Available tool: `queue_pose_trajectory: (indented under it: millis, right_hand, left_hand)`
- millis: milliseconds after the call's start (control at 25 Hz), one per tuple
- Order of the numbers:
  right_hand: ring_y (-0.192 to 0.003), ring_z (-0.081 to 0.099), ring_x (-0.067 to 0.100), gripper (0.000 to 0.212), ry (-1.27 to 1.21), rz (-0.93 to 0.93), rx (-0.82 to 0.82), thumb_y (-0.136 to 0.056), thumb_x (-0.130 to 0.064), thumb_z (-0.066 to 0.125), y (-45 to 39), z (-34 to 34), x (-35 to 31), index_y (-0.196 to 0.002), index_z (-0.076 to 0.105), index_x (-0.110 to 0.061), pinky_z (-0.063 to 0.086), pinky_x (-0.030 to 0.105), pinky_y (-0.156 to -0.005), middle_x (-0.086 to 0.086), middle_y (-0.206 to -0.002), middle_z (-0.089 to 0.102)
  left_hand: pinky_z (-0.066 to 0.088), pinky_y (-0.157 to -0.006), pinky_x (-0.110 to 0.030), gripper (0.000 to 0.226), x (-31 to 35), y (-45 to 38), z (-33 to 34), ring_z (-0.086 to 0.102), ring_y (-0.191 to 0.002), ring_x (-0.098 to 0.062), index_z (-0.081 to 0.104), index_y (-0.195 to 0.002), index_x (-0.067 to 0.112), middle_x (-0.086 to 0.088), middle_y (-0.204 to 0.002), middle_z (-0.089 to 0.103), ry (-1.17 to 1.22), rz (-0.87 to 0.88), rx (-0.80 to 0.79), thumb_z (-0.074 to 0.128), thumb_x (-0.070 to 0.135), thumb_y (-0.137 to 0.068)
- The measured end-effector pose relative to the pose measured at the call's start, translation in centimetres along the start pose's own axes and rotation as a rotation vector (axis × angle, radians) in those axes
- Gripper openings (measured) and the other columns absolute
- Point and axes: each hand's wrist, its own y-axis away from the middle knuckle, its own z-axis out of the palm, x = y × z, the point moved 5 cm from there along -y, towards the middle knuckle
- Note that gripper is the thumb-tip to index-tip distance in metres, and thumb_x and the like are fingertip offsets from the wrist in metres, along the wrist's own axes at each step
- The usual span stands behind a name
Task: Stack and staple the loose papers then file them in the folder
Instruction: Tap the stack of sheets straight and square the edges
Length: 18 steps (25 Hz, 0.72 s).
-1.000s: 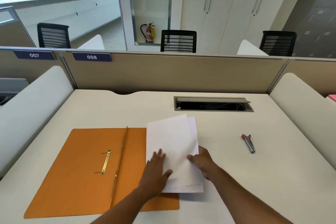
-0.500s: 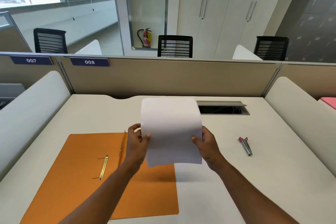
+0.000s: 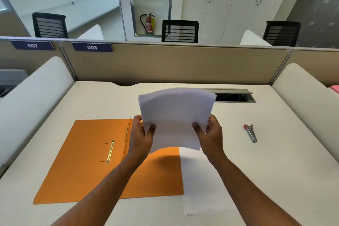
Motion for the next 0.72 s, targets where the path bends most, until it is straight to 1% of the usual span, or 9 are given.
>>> queue_pose_trajectory:
  millis: [80, 120, 280, 360, 440, 520, 600, 680, 720]
  right_hand:
    - [-0.105, 0.068, 0.014, 0.043, -0.029, 0.049, -0.031, -0.088, -0.019, 0.079, 0.8, 0.0, 1.1, -0.124, 0.056, -0.023, 0.06, 0.029, -0.084, -0.003, -0.118, 0.069]
    - [-0.108, 0.068, 0.017, 0.045, -0.026, 0.077, -0.03, -0.088, -0.017, 0.078, 1.2, 0.0, 1.7, -0.127, 0.055, -0.02, 0.06, 0.032, -0.087, 0.0, -0.121, 0.068]
    - [-0.105, 0.067, 0.027, 0.029, 0.048, 0.131, -0.035, -0.094, -0.015, 0.071, 2.2, 0.3, 2.7, -0.121, 0.06, -0.016, 0.06, 0.038, -0.088, 0.005, -0.111, 0.07]
    - [-0.102, 0.067, 0.024, 0.025, 0.045, 0.107, -0.011, -0.095, -0.013, 0.069, 2.2, 0.4, 2.0, -0.117, 0.061, -0.023, 0.059, 0.032, -0.083, 0.0, -0.106, 0.07]
    - [-0.099, 0.067, 0.016, 0.029, 0.048, 0.061, 0.012, -0.094, -0.016, 0.071, 2.0, 0.3, 1.5, -0.11, 0.056, -0.035, 0.058, 0.024, -0.078, -0.011, -0.103, 0.067]
    - [-0.1, 0.066, 0.013, 0.036, 0.061, 0.066, -0.011, -0.092, -0.019, 0.072, 2.6, 0.3, 2.5, -0.117, 0.053, -0.037, 0.059, 0.022, -0.078, -0.014, -0.108, 0.065]
    - [-0.106, 0.066, 0.016, 0.04, 0.136, 0.156, -0.085, -0.094, -0.021, 0.069, 3.7, 0.8, 4.9, -0.13, 0.052, -0.029, 0.061, 0.034, -0.086, -0.008, -0.115, 0.066]
    - [-0.114, 0.065, 0.025, 0.034, 0.243, 0.22, -0.163, -0.099, -0.022, 0.062, 4.7, 1.2, 7.4, -0.131, 0.054, -0.023, 0.058, 0.045, -0.095, -0.002, -0.119, 0.067]
    - [-0.115, 0.065, 0.025, 0.031, 0.275, 0.22, -0.185, -0.099, -0.023, 0.061, 5.0, 1.3, 8.2, -0.13, 0.055, -0.023, 0.057, 0.045, -0.097, -0.003, -0.119, 0.067]
  left_hand:
    - [0.062, -0.075, -0.043, 0.025, -1.0, 0.6, 0.0, 0.067, -0.099, -0.024, 0.048, -0.109, 0.035, -0.008, -0.107, 0.064, -0.028, -0.034, 0.0, 0.057, 0.015, -0.097]
    - [0.061, -0.075, -0.044, 0.023, -1.5, 0.9, 0.1, 0.066, -0.099, -0.025, 0.048, -0.11, 0.034, -0.008, -0.107, 0.062, -0.049, -0.048, -0.004, 0.056, 0.016, -0.098]
    - [0.06, -0.078, -0.042, 0.026, -2.6, 1.7, 1.1, 0.061, -0.103, -0.025, 0.045, -0.126, 0.016, 0.0, -0.107, 0.058, -0.138, -0.068, -0.062, 0.049, 0.009, -0.1]
    - [0.06, -0.076, -0.036, 0.029, -2.1, 1.8, 1.4, 0.061, -0.104, -0.022, 0.043, -0.128, 0.014, 0.003, -0.108, 0.058, -0.109, -0.033, -0.047, 0.048, 0.006, -0.1]
    - [0.06, -0.071, -0.026, 0.031, -1.5, 2.1, 1.1, 0.061, -0.104, -0.012, 0.042, -0.129, 0.014, 0.016, -0.108, 0.057, -0.083, 0.028, -0.02, 0.049, 0.008, -0.1]
    - [0.056, -0.068, -0.014, 0.031, -2.0, 2.9, 0.9, 0.059, -0.105, -0.002, 0.041, -0.126, 0.019, 0.026, -0.105, 0.055, -0.115, 0.03, -0.024, 0.051, 0.011, -0.099]
    - [0.053, -0.067, -0.009, 0.032, -3.6, 3.9, 0.8, 0.059, -0.105, -0.001, 0.04, -0.124, 0.028, 0.02, -0.106, 0.056, -0.172, -0.058, -0.049, 0.05, 0.01, -0.1]
    - [0.052, -0.066, -0.009, 0.031, -5.2, 4.7, 0.8, 0.058, -0.102, 0.005, 0.041, -0.125, 0.026, 0.016, -0.108, 0.055, -0.227, -0.123, -0.067, 0.045, 0.007, -0.101]
    - [0.053, -0.065, -0.01, 0.029, -5.7, 4.8, 0.7, 0.057, -0.098, 0.008, 0.042, -0.126, 0.022, 0.015, -0.107, 0.056, -0.25, -0.132, -0.059, 0.044, 0.007, -0.102]
